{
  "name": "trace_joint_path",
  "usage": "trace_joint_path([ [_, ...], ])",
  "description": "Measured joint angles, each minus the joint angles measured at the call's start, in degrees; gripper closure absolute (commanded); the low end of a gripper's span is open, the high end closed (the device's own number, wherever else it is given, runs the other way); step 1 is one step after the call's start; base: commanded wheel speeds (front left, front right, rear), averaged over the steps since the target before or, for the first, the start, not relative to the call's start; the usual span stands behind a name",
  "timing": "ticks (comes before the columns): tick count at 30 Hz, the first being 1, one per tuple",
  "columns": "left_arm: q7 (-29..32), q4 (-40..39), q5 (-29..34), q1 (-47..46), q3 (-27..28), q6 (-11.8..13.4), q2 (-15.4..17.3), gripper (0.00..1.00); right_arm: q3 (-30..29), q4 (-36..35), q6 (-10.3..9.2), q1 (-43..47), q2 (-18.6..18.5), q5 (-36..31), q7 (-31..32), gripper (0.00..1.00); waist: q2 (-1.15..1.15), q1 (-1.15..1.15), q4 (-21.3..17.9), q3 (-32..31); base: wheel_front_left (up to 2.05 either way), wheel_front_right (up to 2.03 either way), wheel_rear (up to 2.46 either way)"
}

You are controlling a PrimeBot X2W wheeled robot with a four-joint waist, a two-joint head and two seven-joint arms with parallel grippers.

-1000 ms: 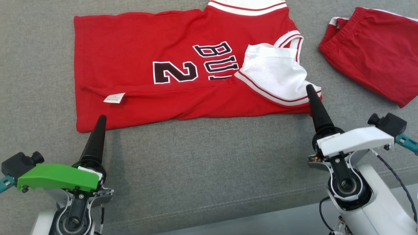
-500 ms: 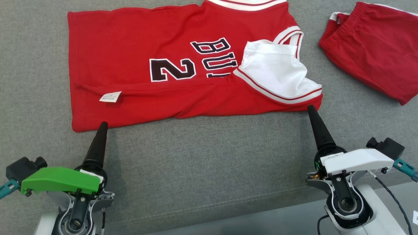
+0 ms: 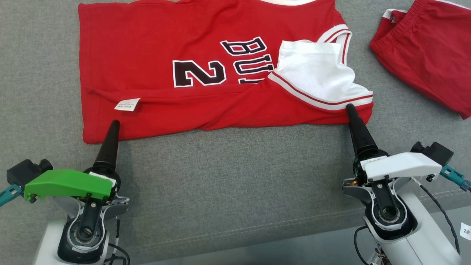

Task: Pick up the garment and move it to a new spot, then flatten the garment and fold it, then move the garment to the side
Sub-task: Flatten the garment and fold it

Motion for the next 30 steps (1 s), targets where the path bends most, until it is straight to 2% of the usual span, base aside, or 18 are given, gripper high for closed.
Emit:
trace_joint_path([
  [4, 0.0, 1.1, 0.0, -1.0, 0.0, 0.0, -0.1, 0.0, -0.1, 1.7, 0.01, -1.6, 0.0, 0.0, 0.1, 0.0, 0.0, 0.0, 0.1, 0.1, 0.0, 0.0, 0.0],
  [5, 0.0, 1.4, 0.0, -1.3, 0.1, 0.0, -0.2, 0.0, -0.2, 2.1, 0.01, -1.9, 0.0, 0.0, 0.1, 0.09, 0.0, 0.0, 0.1, 0.1, 0.0, 0.0, 0.0],
  [6, 0.0, 1.6, 0.0, -1.6, 0.2, 0.0, -0.3, 0.08, -0.5, 2.5, 0.01, -2.2, 0.0, 0.0, 0.1, 0.51, 0.0, 0.0, 0.1, 0.1, 0.0, 0.0, 0.0],
  [7, 0.0, 1.9, 0.0, -1.8, 0.3, 0.0, -0.4, 0.4, -0.8, 2.9, 0.02, -2.5, 0.0, 0.0, 0.1, 0.92, 0.0, 0.0, 0.1, 0.0, 0.0, 0.0, 0.0],
  [8, 0.0, 2.3, 0.0, -2.0, 0.4, 0.0, -0.6, 0.62, -0.9, 3.4, 0.29, -2.8, -0.1, 0.0, 0.1, 1.0, 0.0, 0.0, 0.1, -0.1, 0.0, 0.0, 0.0],
  [9, -0.1, 2.7, 0.0, -2.2, 0.5, 0.0, -0.9, 0.76, -0.9, 3.6, 0.53, -3.0, -0.3, -0.1, 0.1, 1.0, 0.0, 0.0, 0.2, -0.3, 0.0, 0.0, 0.0],
  [10, -0.1, 3.0, 0.0, -2.2, 0.5, 0.0, -1.0, 1.0, -1.0, 3.7, 0.54, -3.1, -0.5, -0.1, 0.1, 1.0, 0.0, 0.0, 0.2, -0.5, 0.0, 0.0, 0.0],
  [15, -0.3, 2.8, -0.2, -2.9, 1.2, -0.4, -1.2, 1.0, -1.0, 3.4, 1.15, -4.8, -1.2, -0.4, 0.6, 1.0, 0.0, 0.0, 0.5, -1.5, 0.0, 0.0, 0.0],
  [19, -1.5, 0.2, -1.1, -5.1, 2.6, -1.3, -1.8, 1.0, -2.0, 1.2, 2.54, -5.2, -1.0, 1.1, 0.9, 1.0, 0.0, 0.0, 0.9, -2.4, 0.0, 0.0, 0.0],
  [23, -2.5, -0.3, -1.4, -5.3, 3.8, -1.4, -1.8, 1.0, -1.8, 1.6, 1.96, -4.8, -2.0, 0.4, 1.4, 1.0, 0.0, 0.0, 1.1, -3.3, 0.0, 0.0, 0.0],
  [27, -3.2, -0.9, -2.4, -3.8, 4.5, -1.4, -2.2, 1.0, -2.4, 0.2, 2.45, -3.3, -1.5, 2.8, 1.8, 1.0, 0.0, 0.0, 1.1, -4.4, 0.0, 0.0, 0.0],
  [30, -3.4, -0.9, -3.1, -0.7, 4.8, -1.4, -2.6, 1.0, -2.9, 0.7, 1.42, -0.2, -2.1, 3.0, 1.8, 1.0, 0.0, 0.0, 1.0, -4.9, 0.0, 0.0, 0.0],
])
